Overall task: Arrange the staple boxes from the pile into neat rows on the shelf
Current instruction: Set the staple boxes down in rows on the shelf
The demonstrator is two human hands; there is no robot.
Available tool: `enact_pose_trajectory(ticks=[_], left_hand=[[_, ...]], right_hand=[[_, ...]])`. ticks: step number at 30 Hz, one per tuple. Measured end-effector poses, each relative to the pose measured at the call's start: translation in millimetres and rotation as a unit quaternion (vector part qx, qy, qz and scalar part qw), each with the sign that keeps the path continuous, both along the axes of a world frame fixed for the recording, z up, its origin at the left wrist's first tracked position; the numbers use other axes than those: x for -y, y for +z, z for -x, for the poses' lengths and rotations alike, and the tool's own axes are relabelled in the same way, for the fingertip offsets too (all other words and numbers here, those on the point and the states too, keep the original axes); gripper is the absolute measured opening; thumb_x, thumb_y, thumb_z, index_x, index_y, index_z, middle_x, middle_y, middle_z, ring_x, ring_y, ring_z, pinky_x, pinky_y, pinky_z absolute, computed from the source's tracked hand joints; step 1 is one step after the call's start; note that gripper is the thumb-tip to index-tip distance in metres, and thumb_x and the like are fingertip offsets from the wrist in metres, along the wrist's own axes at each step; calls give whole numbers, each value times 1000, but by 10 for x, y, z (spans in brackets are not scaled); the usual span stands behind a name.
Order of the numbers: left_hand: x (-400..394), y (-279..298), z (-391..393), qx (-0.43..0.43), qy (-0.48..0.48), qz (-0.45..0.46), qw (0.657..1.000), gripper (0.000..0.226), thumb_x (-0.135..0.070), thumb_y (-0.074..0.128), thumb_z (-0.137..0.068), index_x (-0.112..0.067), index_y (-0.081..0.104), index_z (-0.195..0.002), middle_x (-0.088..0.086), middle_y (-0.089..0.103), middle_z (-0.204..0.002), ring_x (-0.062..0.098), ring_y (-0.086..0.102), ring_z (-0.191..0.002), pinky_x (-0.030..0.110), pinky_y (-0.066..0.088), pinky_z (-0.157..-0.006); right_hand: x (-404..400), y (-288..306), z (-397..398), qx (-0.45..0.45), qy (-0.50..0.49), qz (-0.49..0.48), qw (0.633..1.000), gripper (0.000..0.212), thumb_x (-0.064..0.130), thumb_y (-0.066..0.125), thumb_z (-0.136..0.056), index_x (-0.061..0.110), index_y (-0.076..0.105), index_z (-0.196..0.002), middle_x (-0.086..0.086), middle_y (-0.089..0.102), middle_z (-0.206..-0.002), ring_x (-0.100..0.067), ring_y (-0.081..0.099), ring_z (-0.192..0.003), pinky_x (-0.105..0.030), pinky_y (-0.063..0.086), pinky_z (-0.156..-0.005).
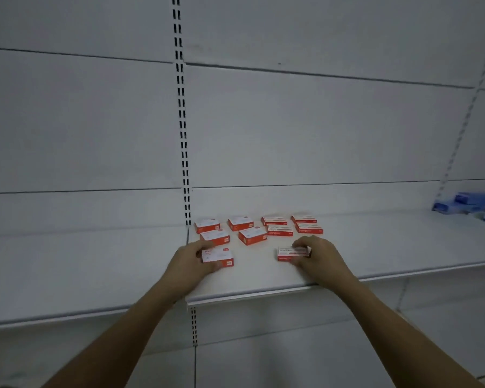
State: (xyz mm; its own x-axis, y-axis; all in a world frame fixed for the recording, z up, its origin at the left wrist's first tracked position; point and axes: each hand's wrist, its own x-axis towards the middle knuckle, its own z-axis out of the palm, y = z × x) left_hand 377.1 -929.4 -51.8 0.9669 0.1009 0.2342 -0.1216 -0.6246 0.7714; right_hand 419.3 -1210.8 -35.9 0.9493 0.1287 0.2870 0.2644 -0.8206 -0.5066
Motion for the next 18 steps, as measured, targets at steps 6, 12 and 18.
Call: enact_pose_trajectory(ticks=[6,12,18], left_hand=[[85,14,29,29,49,-103,993,33,-29,70,-85,-25,55,-113,0,48,-128,19,47,-117,37,44,-102],[82,-57,61,64,36,-154,985,21,-20,62,-90,-31,59,-107,-5,54,-125,8,50,-104,20,41,-90],[91,-88,17,47,41,-180,982,34,-13,53,-94,-24,60,-125,-5,51,-135,12,49,-121,19,36,-101]], right_hand=[[125,-93,-378,6,20,-65,998,18,15,66,-82,18,66,-100,-2,66,-111,-12,53,-88,-22,38,-76],[118,-241,-475,47,42,-29,998,31,7,53,-90,9,65,-118,-10,60,-122,-24,54,-110,-29,42,-93],[123,-269,-504,38,81,38,995,38,12,47,-95,8,55,-131,-10,52,-135,-27,43,-125,-38,36,-109]])
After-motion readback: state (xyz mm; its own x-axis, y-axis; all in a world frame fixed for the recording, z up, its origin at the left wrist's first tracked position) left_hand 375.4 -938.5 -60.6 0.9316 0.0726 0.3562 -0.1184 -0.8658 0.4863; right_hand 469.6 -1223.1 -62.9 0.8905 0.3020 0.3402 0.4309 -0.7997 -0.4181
